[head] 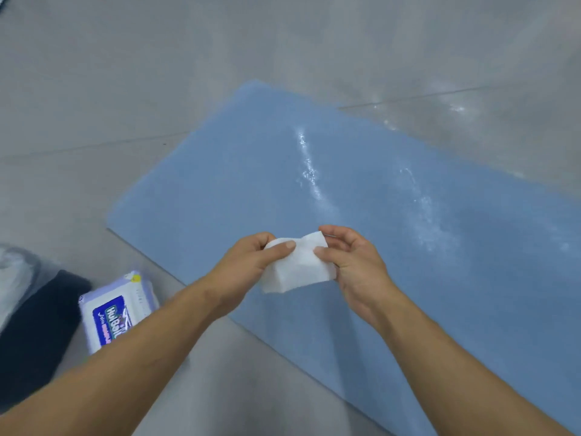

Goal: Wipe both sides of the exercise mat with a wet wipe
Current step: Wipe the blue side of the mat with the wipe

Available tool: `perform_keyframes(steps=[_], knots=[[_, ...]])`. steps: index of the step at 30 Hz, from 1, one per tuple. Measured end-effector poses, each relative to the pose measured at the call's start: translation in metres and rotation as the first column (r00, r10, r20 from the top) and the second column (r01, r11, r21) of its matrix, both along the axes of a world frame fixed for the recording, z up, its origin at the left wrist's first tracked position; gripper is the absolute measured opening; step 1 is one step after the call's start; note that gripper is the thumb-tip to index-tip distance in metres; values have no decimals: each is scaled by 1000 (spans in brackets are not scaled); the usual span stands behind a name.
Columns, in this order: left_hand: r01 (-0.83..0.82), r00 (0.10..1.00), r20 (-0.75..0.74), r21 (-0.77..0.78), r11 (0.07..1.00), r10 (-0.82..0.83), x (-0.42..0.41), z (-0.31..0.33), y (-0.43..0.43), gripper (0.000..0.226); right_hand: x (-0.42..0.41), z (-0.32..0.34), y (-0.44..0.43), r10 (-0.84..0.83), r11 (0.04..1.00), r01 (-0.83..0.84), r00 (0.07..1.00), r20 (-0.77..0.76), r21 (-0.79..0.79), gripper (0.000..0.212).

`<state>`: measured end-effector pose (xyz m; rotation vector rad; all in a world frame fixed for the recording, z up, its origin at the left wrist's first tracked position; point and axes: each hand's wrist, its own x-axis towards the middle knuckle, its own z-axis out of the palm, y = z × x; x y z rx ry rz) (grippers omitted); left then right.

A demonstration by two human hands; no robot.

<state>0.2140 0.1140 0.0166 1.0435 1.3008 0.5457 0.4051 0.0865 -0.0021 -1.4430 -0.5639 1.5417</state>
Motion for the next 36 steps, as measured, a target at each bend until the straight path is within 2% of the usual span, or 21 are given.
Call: perform_keyframes(steps=[4, 7, 11, 14, 16, 18, 21, 23, 26, 29, 31, 36], knots=[[149, 983, 121, -54, 987, -141, 53, 7, 2, 32, 50, 8, -18, -149, 989, 151, 985, 84, -10, 21], [198, 966, 183, -70, 978, -182, 91, 7, -3, 32, 81, 9, -32, -247, 967, 252, 964, 95, -46, 8], [141, 953, 278, -64, 988, -118, 132, -1, -13, 35, 105, 8, -53, -272, 960, 267, 960, -60, -84, 22], [177, 942, 302, -78, 981, -146, 150, -6, -20, 33, 109, 2, -66, -243, 967, 237, 968, -56, -99, 22], [238, 922, 341, -116, 964, -186, 158, -6, -21, 36, 112, -2, -69, -293, 954, 288, 955, -48, -88, 19], [271, 918, 340, -168, 948, -202, 165, -6, -19, 55, 117, -7, -70, -341, 938, 337, 938, -55, -78, 14], [215, 948, 271, -172, 961, -164, 172, -13, -13, 35, 122, -11, -67, -356, 935, 354, 932, -76, -29, 10], [201, 948, 284, -182, 963, -144, 172, -18, -10, 28, 125, -15, -66, -340, 940, 340, 938, -62, -9, 14], [310, 912, 349, -244, 919, -215, 168, -21, -9, 50, 125, -18, -69, -320, 947, 320, 947, -10, -4, 13], [410, 886, 322, -205, 889, -335, 166, -20, -11, 34, 126, -20, -73, -340, 940, 341, 939, 48, -4, 12], [358, 908, 306, -216, 908, -286, 166, -21, -11, 6, 128, -23, -74, -372, 928, 373, 927, 43, -10, 10], [212, 956, 234, -138, 968, -176, 165, -28, -10, 23, 125, -28, -73, -414, 908, 418, 906, 88, -31, 14]])
